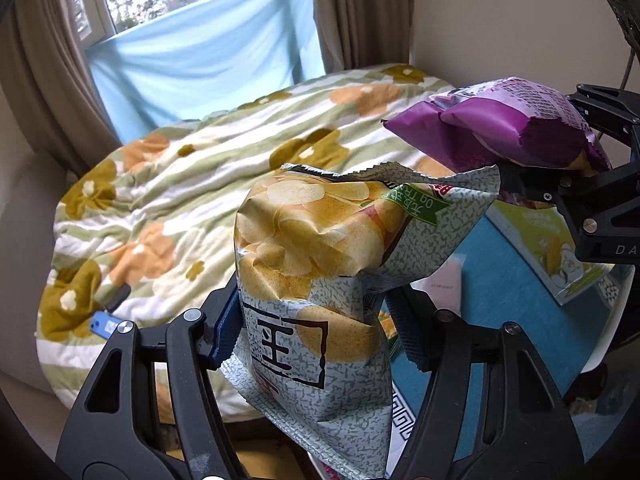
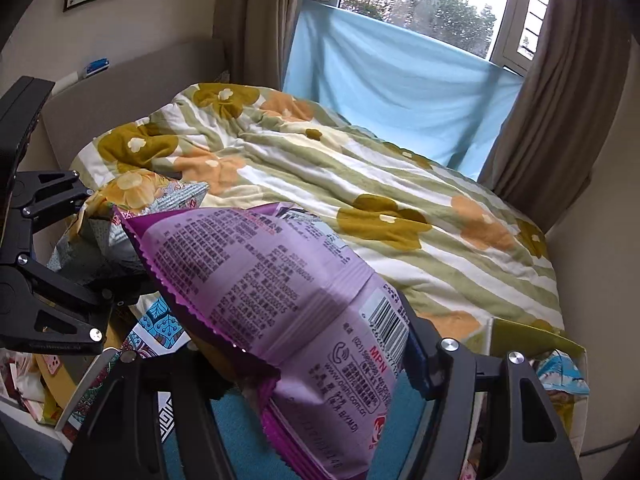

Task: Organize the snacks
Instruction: 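Lift both bags and carry them over the cardboard box, then open both grippers to drop the bags into the box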

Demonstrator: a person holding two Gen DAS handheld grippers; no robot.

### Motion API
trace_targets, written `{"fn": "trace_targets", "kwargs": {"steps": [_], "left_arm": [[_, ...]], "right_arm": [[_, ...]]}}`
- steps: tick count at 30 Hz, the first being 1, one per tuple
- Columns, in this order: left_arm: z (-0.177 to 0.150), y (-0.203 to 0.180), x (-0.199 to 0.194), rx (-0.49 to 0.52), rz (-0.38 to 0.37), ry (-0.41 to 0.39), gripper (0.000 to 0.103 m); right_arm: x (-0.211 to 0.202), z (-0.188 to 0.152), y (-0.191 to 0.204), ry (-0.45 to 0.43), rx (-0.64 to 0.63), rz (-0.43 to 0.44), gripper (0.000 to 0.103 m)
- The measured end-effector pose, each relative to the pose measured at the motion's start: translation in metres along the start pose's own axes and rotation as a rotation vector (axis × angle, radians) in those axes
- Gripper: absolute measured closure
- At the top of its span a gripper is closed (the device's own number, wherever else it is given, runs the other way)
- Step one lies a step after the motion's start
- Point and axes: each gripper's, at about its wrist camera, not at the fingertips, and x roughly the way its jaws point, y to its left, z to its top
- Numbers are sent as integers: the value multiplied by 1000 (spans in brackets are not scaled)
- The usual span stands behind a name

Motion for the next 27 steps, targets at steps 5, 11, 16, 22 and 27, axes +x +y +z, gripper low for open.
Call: {"fn": "trace_targets", "kwargs": {"steps": [5,11,16,22,27], "left_arm": [[36,-41,-17,38,-47,-66,41],[65,-107,-25,-12,-95,-65,41],[82,-176,-20,-66,-124,-49,41],[100,-255,15,-98,-150,14,40],[102,-313,41,-109,-161,60,39]], "right_arm": [[-52,-10,-37,-20,77,-90,41],[-94,-42,-98,-25,159,-149,41],[-123,-78,-148,-27,220,-174,41],[-137,-120,-202,-26,244,-174,41],[-134,-149,-242,-13,261,-151,41]]}}
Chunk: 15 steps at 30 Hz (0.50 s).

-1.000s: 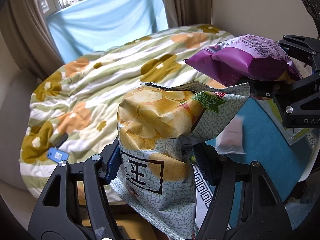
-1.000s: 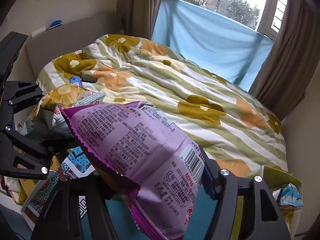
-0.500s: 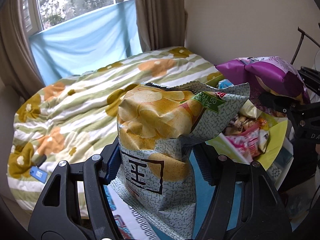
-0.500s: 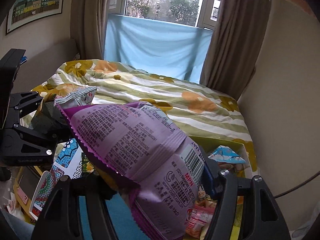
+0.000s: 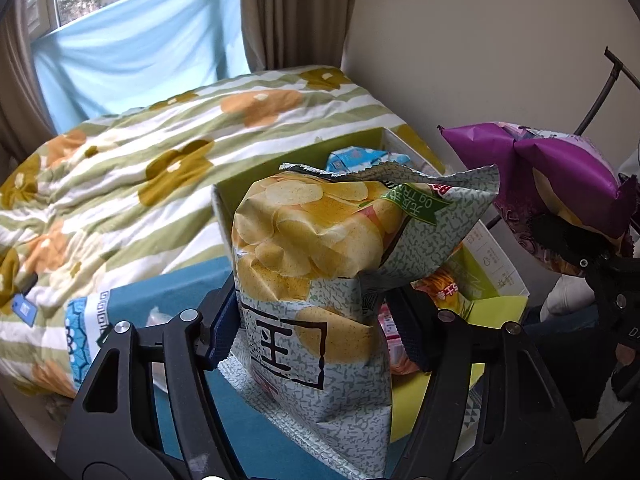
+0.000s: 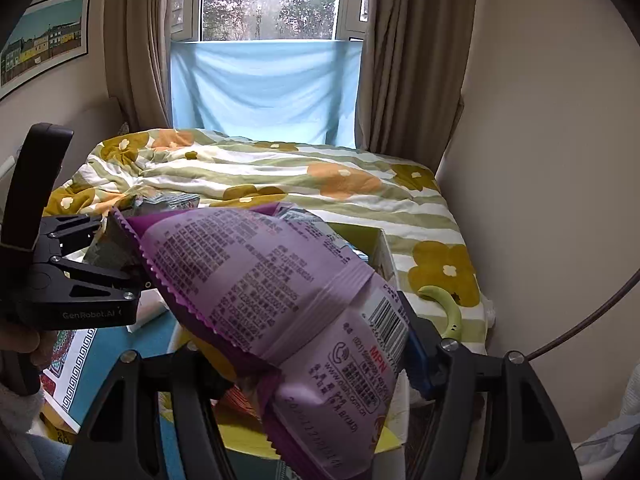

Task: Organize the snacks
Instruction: 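Open both grippers to drop the bags into the box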

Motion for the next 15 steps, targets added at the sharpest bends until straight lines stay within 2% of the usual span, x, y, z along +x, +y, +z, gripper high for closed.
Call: {"fn": "trace_targets", "kwargs": {"steps": [2,3,4,5,10,15], "left_arm": [[-3,-14,12,-8,1,19,34],[-5,-20,18,-6,8,36,22],[-7,-23,23,-1,23,53,5],[-9,-27,25,0,41,53,0],[-21,-34,11,-15,68,21,0],[-39,-18,-8,-81,83,11,0]], "right_arm": [[7,-4,-15,13,5,15,41],[10,-6,-21,20,7,24,41],[12,-7,-27,23,9,32,41],[13,-8,-32,25,10,41,41],[15,-11,-49,15,8,83,41],[18,-17,-55,6,9,127,41]]}}
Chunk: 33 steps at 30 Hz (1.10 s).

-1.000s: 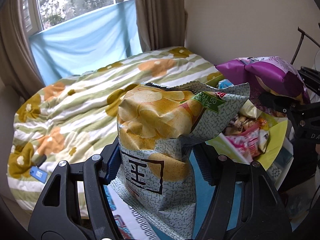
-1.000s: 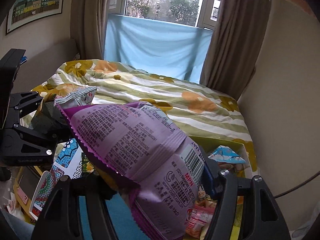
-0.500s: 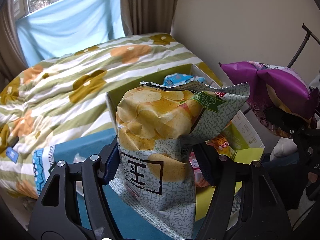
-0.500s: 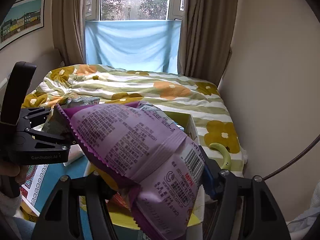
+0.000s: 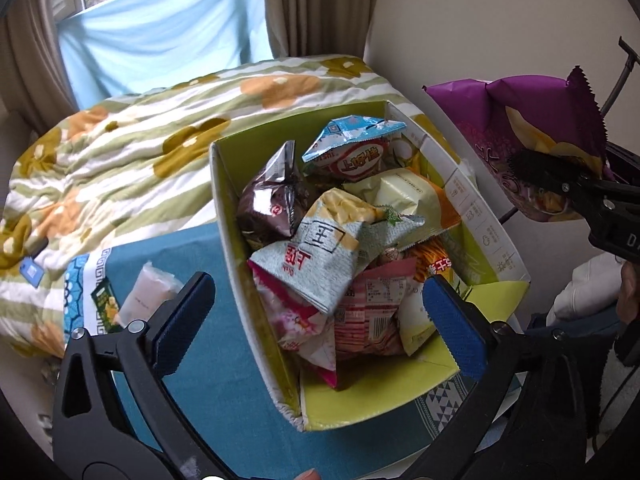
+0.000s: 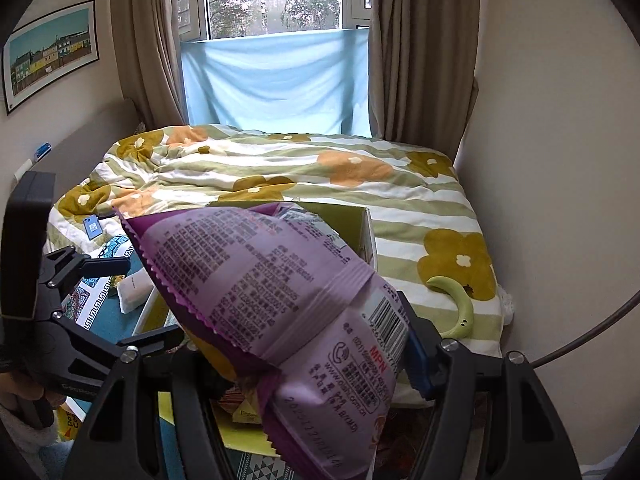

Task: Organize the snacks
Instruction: 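Open both grippers to drop the bags into the box, then move both tools toward the green cracker packet and white pastry packet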

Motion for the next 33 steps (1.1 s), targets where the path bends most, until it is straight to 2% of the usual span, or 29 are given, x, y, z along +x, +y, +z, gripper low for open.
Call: {"fn": "trace_targets", "kwargs": {"steps": [6,15,17,18,19,22,26,29,33], "left_arm": [[-8,12,-10,-31,54,10,0],[-15,33,-15,-91,88,24,0],[-19,38,-16,-105,97,31,0],[-22,42,-16,-114,101,34,0],[-25,45,-17,-126,104,37,0],[-33,55,-17,-162,96,42,0],[-39,62,-23,-182,103,34,0],[-42,66,-34,-192,108,8,0],[-46,71,-54,-200,126,-26,0]], "right_arm": [[9,6,-12,-1,1,42,41],[53,35,16,22,-110,55,39],[62,36,21,15,-125,61,31],[61,35,23,-3,-127,62,13],[58,34,24,-29,-127,67,1],[45,26,25,-87,-114,88,0],[38,19,24,-73,-87,103,0],[30,19,26,-62,-89,80,0],[13,22,27,-72,-64,98,0]]}}
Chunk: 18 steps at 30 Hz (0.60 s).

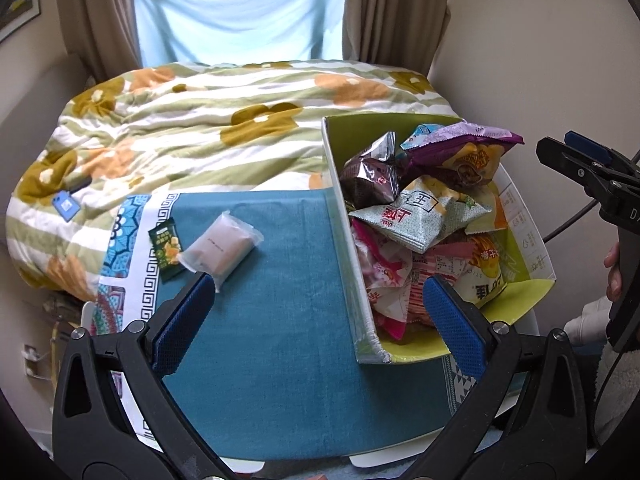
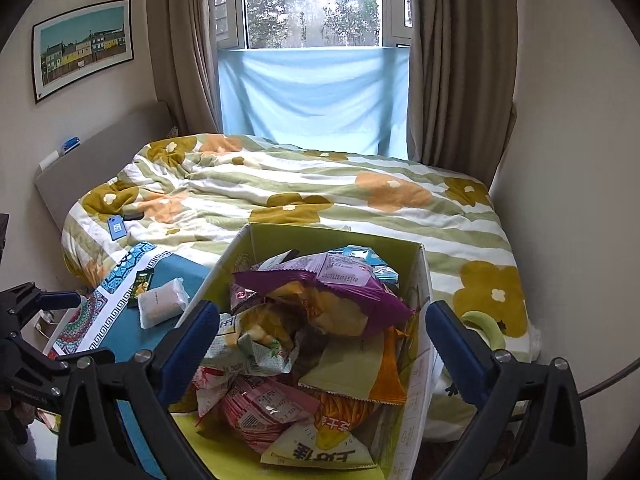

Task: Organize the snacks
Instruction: 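Move both tools toward the green cracker packet and white pastry packet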

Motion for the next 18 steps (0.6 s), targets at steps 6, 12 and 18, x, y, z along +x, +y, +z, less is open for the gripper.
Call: {"fn": "trace_targets", "kwargs": {"steps": [6,12,18], "left_arm": [[-9,22,-35,-39,46,-41,0],[-28,67,-74,-116,108,-90,0],[-39,132,-89,-185,133,-113,0]], "right_arm": [[-27,10,23,-25,-16,-34,0],[-44,19,62,-67,-39,11,0],[-41,23,118,-85,-19,101,0]]}}
